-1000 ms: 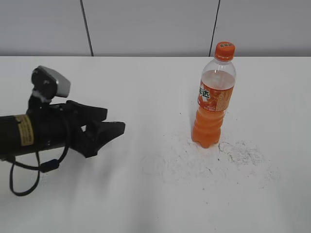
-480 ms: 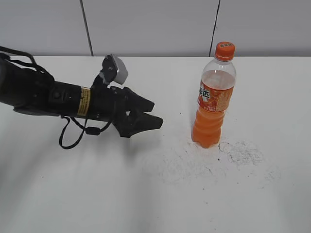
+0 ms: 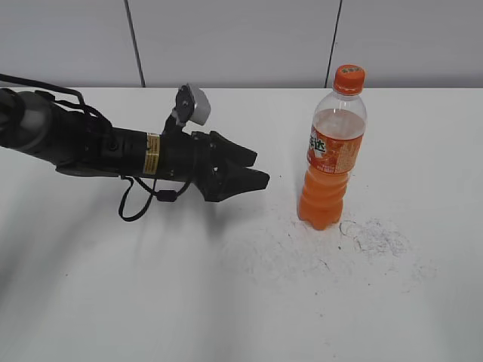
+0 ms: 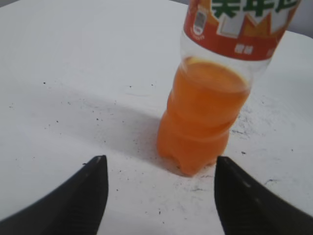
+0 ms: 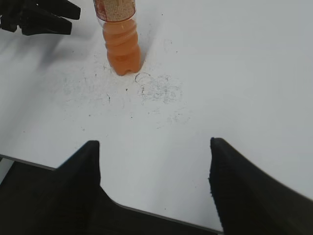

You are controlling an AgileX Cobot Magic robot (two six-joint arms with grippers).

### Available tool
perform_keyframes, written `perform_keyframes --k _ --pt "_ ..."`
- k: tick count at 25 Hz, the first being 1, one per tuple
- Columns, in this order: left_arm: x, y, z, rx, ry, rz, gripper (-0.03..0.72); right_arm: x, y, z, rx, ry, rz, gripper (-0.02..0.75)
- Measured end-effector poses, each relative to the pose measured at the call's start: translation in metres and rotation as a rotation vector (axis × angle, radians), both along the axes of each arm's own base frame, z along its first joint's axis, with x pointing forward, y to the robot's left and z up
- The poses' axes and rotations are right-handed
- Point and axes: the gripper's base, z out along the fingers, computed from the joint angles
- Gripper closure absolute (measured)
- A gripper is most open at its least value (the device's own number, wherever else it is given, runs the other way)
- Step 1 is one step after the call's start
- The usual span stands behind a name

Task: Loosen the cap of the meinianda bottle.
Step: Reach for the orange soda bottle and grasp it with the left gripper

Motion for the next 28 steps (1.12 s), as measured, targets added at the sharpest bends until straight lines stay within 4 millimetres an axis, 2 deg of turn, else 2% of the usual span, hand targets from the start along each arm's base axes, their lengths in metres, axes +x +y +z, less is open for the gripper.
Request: perform_keyframes --k 4,7,10,21,28 --pt "0.0 -0.002 0.001 -0.013 0.004 0.009 0.155 0.0 0.0 0.0 0.0 0.0 0.0 0.222" --pt "-0.005 -0.01 0.001 -0.015 0.005 -0.01 0.057 0.0 0.0 0.0 0.0 0.0 0.0 0.222" --pt "-0.01 -0.018 0.0 -0.018 0.006 -0.036 0.01 0.0 0.0 0.0 0.0 0.0 0.0 0.222" --pt "0.003 -0.049 -0.03 -0.075 -0.005 -0.143 -0.004 0.0 0.0 0.0 0.0 0.0 -0.001 0.222" --pt "-0.002 -0.072 -0.042 -0.084 -0.017 -0.205 -0.004 0.0 0.0 0.0 0.0 0.0 -0.001 0.222"
